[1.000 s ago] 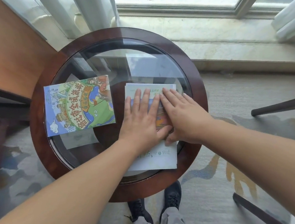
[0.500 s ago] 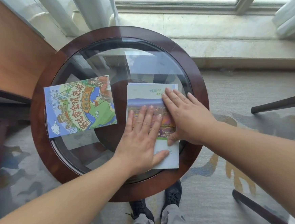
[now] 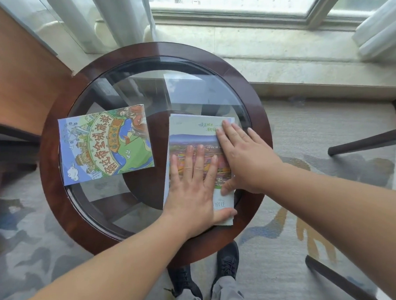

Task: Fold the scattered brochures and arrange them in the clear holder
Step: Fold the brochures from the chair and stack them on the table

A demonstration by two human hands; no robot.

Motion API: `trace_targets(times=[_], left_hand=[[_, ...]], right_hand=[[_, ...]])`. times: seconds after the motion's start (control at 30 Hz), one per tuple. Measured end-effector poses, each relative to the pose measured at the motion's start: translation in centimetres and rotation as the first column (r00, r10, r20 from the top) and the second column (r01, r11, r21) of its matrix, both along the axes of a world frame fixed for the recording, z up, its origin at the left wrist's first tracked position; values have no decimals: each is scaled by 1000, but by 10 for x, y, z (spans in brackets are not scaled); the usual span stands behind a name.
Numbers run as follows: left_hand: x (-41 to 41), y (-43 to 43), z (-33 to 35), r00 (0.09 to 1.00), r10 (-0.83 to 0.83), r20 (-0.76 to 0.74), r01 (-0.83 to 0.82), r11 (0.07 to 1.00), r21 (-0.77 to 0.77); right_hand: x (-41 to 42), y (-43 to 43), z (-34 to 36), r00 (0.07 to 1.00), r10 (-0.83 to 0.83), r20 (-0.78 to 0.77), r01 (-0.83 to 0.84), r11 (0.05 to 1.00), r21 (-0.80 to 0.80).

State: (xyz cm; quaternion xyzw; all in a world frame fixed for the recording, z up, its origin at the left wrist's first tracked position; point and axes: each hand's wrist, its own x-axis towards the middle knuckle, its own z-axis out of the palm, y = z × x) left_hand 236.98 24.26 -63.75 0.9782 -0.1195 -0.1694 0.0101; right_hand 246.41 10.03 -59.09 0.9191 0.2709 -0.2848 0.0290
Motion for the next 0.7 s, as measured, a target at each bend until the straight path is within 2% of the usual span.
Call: trace_targets(times=[0.13, 0.23, 0.33, 0.43, 0.5, 0.63, 0.7], left_hand=[[0, 2, -1, 1000, -15, 1, 15, 1000, -13], [2, 0, 4, 998, -4, -63, 6, 999, 34], [8, 0, 19, 994, 16, -108, -10, 998, 59], [16, -1, 53, 997, 35, -76, -41, 996, -79], [21, -9, 80, 999, 33, -1, -32, 976, -216], [28, -45, 142, 999, 48, 3, -43, 918, -395], [28, -73, 175, 999, -6, 46, 25, 906, -422]], right_hand=[[0, 1, -1, 1000, -3, 3, 3, 1000, -10], [2, 5, 3, 1000, 3, -2, -3, 999, -41], [0, 7, 15, 1000, -14, -6, 14, 1000, 9], [-14, -3, 40, 997, -76, 23, 72, 987, 146], [-27, -21, 64, 982, -188, 30, 177, 959, 222], [-63, -78, 125, 897, -438, 61, 405, 869, 284], [-85, -110, 160, 843, -532, 78, 491, 821, 291]])
